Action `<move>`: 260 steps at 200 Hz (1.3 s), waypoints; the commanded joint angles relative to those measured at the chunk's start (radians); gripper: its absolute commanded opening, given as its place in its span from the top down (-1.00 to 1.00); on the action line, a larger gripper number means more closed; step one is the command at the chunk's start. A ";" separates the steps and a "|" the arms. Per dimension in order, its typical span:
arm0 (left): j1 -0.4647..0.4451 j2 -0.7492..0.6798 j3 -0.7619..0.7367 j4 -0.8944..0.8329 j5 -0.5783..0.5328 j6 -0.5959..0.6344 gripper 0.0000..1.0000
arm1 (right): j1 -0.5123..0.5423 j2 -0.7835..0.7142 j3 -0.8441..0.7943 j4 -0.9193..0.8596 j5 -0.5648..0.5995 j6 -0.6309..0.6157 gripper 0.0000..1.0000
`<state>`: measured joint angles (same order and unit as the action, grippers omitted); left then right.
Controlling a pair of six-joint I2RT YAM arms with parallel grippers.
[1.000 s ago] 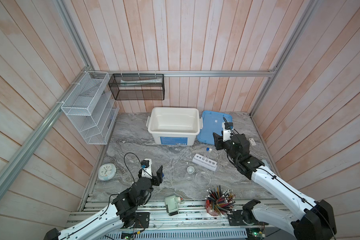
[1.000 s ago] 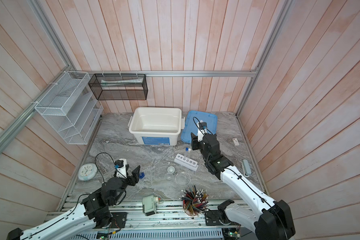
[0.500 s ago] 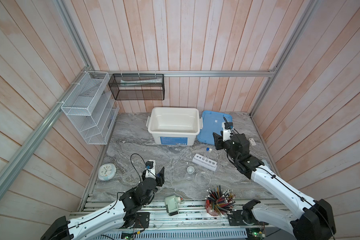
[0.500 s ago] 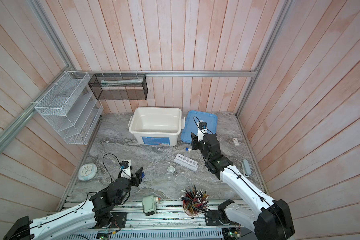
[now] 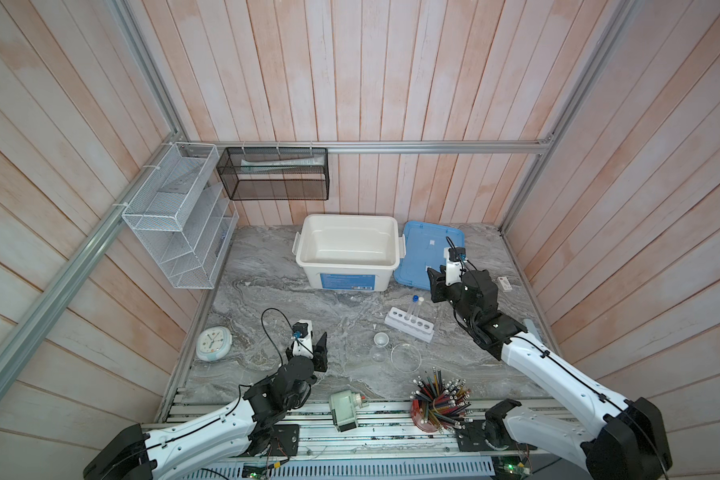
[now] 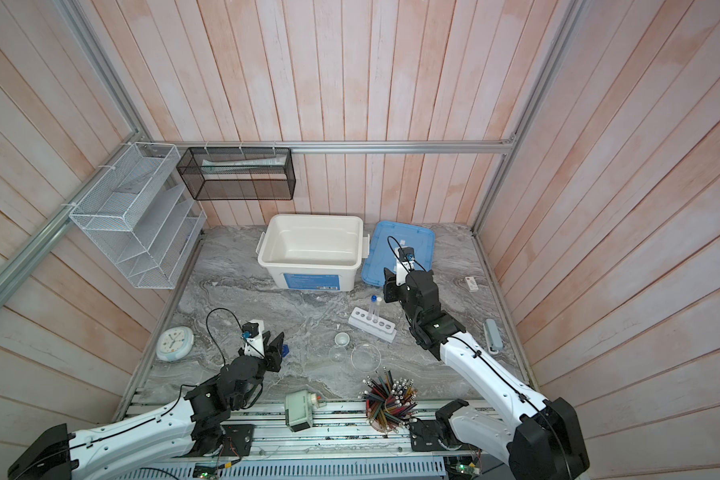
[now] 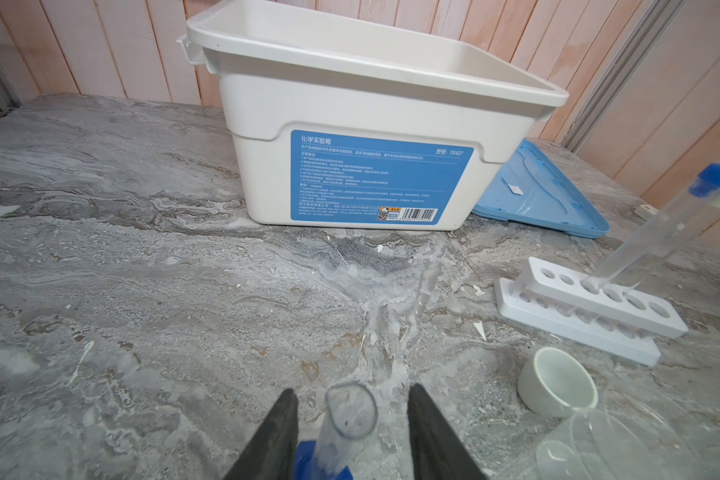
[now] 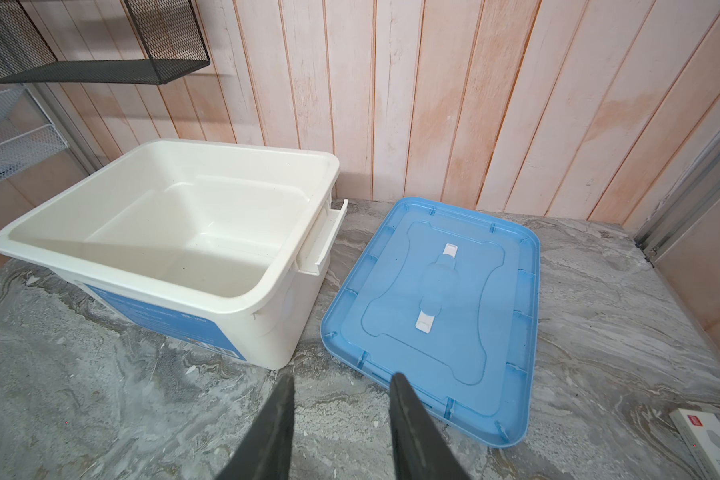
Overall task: Organize the chemistry lab equipment
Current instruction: 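Lower the left gripper around the blue-based glass graduated cylinder, then close the left gripper on the cylinder and lift it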
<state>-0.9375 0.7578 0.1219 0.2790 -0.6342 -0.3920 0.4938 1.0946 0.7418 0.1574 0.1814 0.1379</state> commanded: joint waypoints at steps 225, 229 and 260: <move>0.000 -0.040 0.169 -0.156 0.088 0.162 0.64 | -0.011 -0.005 -0.013 0.011 -0.001 0.005 0.33; 0.001 -0.040 0.183 -0.167 0.092 0.174 0.64 | -0.011 -0.007 -0.013 0.011 -0.001 0.005 0.33; 0.073 -0.041 0.326 -0.254 0.180 0.275 0.64 | -0.013 -0.020 -0.021 0.016 -0.006 0.005 0.33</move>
<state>-0.9195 0.7235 0.3443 0.1146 -0.5343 -0.2180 0.4877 1.0855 0.7315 0.1574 0.1814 0.1486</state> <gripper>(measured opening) 0.180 0.336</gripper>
